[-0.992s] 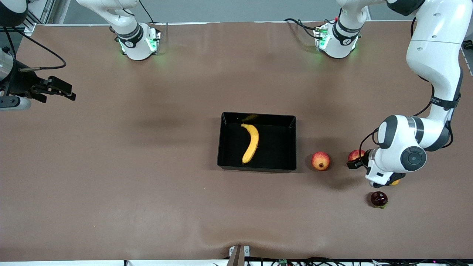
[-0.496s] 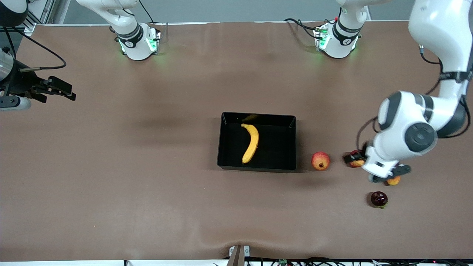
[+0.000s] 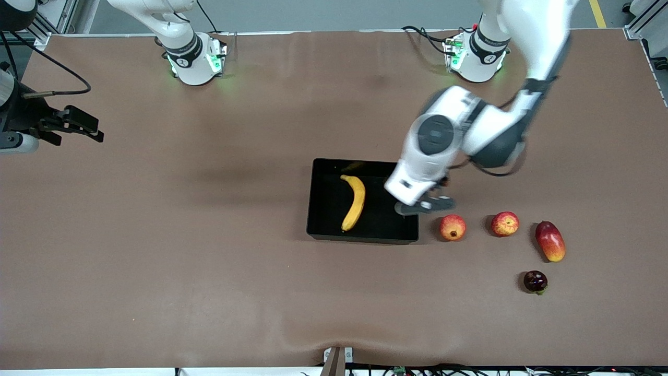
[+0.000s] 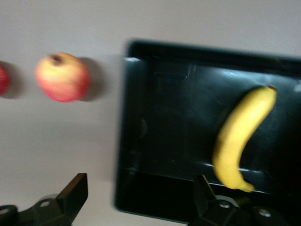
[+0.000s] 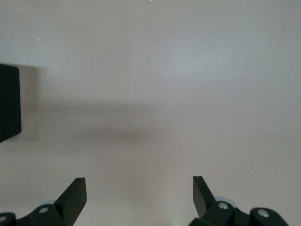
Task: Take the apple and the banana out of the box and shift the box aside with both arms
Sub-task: 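Move the left gripper back into the box and grasp the banana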
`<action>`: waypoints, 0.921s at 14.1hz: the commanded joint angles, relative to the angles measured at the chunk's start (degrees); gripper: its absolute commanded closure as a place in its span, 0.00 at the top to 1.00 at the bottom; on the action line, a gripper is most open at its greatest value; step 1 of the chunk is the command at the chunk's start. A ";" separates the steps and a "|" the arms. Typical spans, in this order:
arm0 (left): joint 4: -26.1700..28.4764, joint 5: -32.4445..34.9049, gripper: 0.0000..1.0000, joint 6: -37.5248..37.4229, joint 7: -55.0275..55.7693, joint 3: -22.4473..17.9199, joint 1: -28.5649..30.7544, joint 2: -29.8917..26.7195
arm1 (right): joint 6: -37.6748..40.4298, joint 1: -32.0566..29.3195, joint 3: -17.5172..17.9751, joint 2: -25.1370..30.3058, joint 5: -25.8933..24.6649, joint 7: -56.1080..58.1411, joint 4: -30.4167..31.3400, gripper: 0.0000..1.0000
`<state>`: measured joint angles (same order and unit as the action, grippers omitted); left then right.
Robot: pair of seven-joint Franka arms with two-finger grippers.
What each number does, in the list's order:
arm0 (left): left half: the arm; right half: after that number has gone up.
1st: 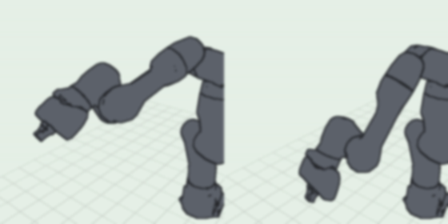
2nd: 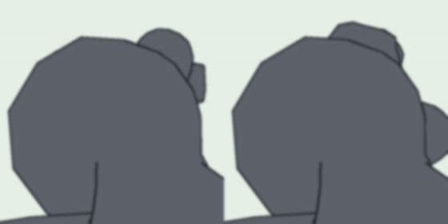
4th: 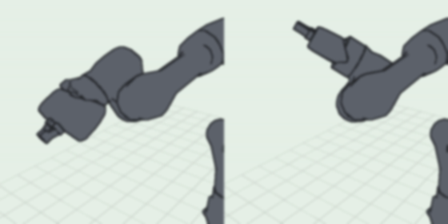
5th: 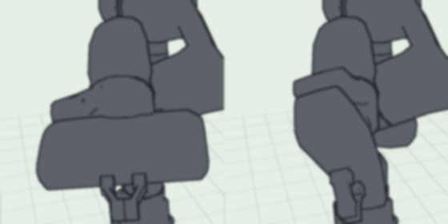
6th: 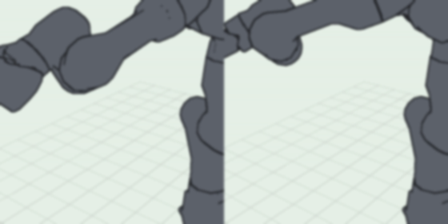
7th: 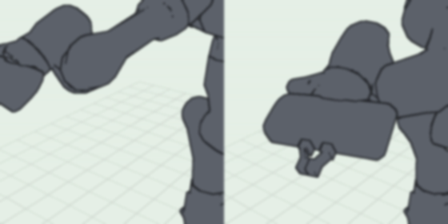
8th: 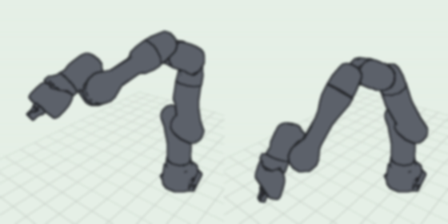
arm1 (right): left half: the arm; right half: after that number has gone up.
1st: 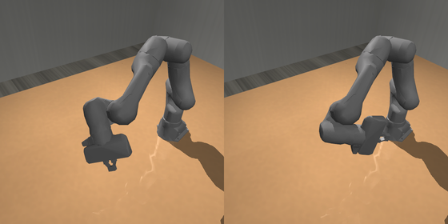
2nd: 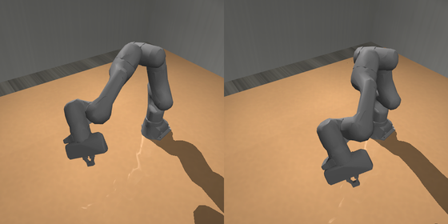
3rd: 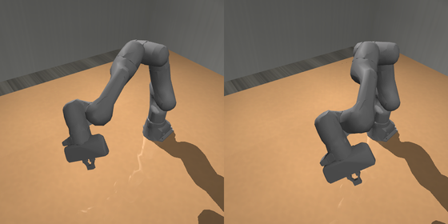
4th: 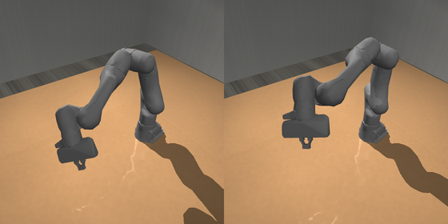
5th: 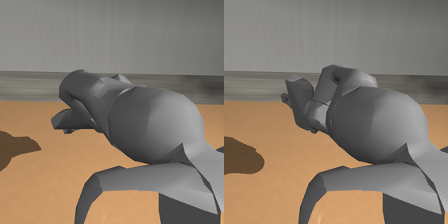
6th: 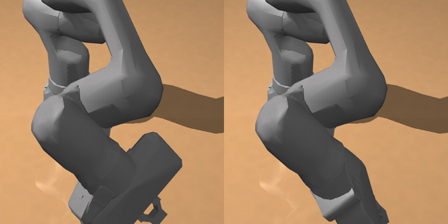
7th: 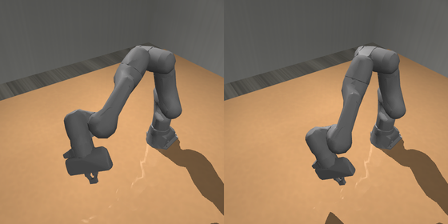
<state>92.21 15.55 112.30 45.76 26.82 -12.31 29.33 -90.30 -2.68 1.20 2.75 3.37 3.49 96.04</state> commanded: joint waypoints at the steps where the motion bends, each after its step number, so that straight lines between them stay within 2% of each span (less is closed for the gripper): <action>1: -2.29 1.42 0.94 6.94 1.52 -0.36 -2.97 6.42 | 0.57 -0.22 0.03 -0.20 -0.73 -0.51 -0.24 1.00; 4: -2.73 2.11 0.95 13.45 5.30 -0.71 -5.96 10.47 | 1.00 -0.30 0.03 -0.29 -0.73 -0.16 0.28 1.00; 10: -2.65 9.06 0.94 15.76 10.12 -0.71 -7.20 16.01 | 1.97 -0.22 -0.06 -0.46 -0.82 -0.15 0.11 1.00; 11: -2.65 9.24 0.93 15.76 10.75 -0.71 -7.20 16.71 | 2.23 -0.39 -0.06 -0.46 -0.82 -0.33 -0.06 1.00; 13: -2.65 9.24 0.79 17.42 10.75 -0.71 -7.64 17.86 | 3.20 -0.48 -0.06 -0.46 -0.82 -0.42 -0.07 1.00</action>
<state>90.87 23.27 128.25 54.89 26.42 -18.95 45.69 -88.50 -2.73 0.97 2.42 3.17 3.51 96.48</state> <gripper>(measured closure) 0.088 0.000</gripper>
